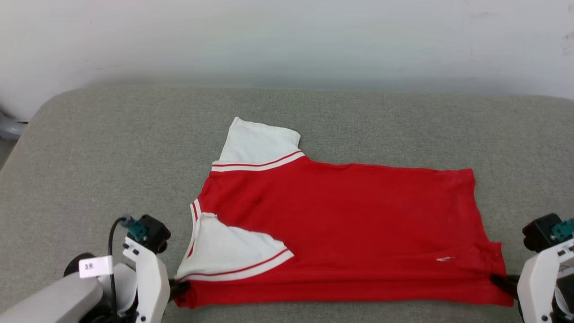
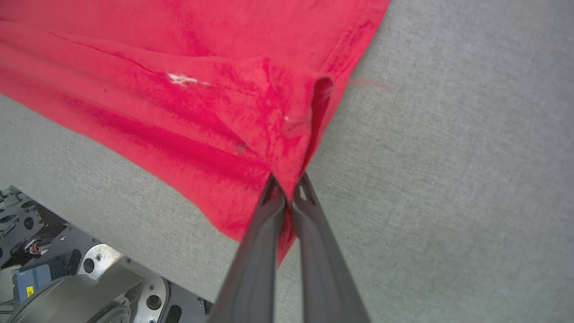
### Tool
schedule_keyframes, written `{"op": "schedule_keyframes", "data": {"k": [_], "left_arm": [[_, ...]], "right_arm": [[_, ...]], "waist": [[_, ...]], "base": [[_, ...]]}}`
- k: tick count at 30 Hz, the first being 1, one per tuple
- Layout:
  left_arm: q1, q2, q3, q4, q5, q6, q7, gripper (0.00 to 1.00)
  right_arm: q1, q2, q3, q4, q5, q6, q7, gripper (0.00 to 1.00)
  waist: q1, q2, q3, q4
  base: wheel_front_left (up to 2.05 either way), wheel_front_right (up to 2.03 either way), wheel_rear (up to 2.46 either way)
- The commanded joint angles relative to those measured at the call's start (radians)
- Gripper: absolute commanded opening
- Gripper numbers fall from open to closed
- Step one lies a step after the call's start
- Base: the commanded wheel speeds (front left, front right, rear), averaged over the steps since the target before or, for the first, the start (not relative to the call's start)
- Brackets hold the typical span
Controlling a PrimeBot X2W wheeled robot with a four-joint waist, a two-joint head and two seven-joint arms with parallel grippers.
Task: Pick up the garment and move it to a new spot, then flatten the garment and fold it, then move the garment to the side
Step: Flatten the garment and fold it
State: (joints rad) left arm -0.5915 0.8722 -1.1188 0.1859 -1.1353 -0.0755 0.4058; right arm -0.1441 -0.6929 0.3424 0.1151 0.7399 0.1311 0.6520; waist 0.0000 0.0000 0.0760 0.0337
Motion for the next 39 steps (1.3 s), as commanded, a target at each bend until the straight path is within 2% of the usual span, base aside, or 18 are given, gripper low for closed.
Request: {"op": "schedule_keyframes", "data": {"k": [1, 7, 17, 18, 19, 25, 28, 33, 37, 39], "left_arm": [[0.023, 0.009, -0.004, -0.012, -0.004, 0.013, -0.005, 0.0], [0.075, -0.002, -0.02, -0.009, -0.022, 0.03, -0.017, 0.0], [0.092, -0.048, -0.013, 0.104, -0.042, 0.014, -0.064, 0.0], [0.091, -0.051, -0.011, 0.112, -0.037, 0.013, -0.075, 0.65], [0.091, -0.054, -0.008, 0.118, -0.033, 0.014, -0.087, 1.0], [0.102, -0.041, -0.003, 0.105, -0.009, 0.019, -0.134, 1.0], [0.087, -0.022, 0.015, 0.072, 0.009, 0.032, -0.169, 1.0], [0.036, -0.002, 0.074, 0.032, 0.049, 0.069, -0.273, 1.0], [-0.027, -0.006, 0.116, 0.037, 0.087, 0.093, -0.333, 1.0], [-0.065, -0.015, 0.137, 0.052, 0.092, 0.092, -0.348, 1.0]], "right_arm": [[0.033, -0.012, -0.021, -0.015, 0.004, -0.001, 0.013, 0.0], [0.104, 0.018, -0.071, -0.035, -0.017, -0.001, 0.043, 0.0], [0.102, 0.117, -0.086, 0.084, -0.079, -0.001, -0.011, 0.0], [0.1, 0.125, -0.085, 0.092, -0.083, -0.001, -0.025, 0.47], [0.098, 0.132, -0.089, 0.098, -0.088, -0.001, -0.046, 1.0], [0.109, 0.162, -0.135, 0.08, -0.126, -0.001, -0.191, 1.0], [0.114, 0.199, -0.194, 0.06, -0.17, -0.001, -0.296, 1.0], [0.103, 0.304, -0.317, 0.008, -0.277, -0.001, -0.486, 1.0], [0.084, 0.382, -0.362, -0.045, -0.366, -0.001, -0.591, 1.0], [0.077, 0.416, -0.371, -0.075, -0.409, -0.001, -0.637, 1.0]], "waist": [[0.0, 0.0, 0.003, 0.001], [0.0, 0.0, 0.026, -0.003], [0.0, 0.0, 0.055, 0.0], [0.0, 0.0, 0.052, 0.001], [0.0, 0.0, 0.047, 0.001], [0.0, 0.0, 0.001, 0.001], [0.0, 0.0, -0.017, -0.001], [0.0, 0.0, -0.018, -0.009], [0.0, 0.0, 0.007, -0.029], [0.0, 0.0, 0.024, -0.042]], "base": [[0.0, 0.0, 0.0], [0.0, 0.0, 0.0], [0.0, 0.0, 0.0], [0.0, 0.0, 0.0], [0.0, 0.0, 0.0], [0.0, 0.0, 0.0], [0.0, 0.0, 0.0], [0.0, 0.0, 0.0], [0.0, 0.0, 0.0], [0.0, 0.0, 0.0]]}}
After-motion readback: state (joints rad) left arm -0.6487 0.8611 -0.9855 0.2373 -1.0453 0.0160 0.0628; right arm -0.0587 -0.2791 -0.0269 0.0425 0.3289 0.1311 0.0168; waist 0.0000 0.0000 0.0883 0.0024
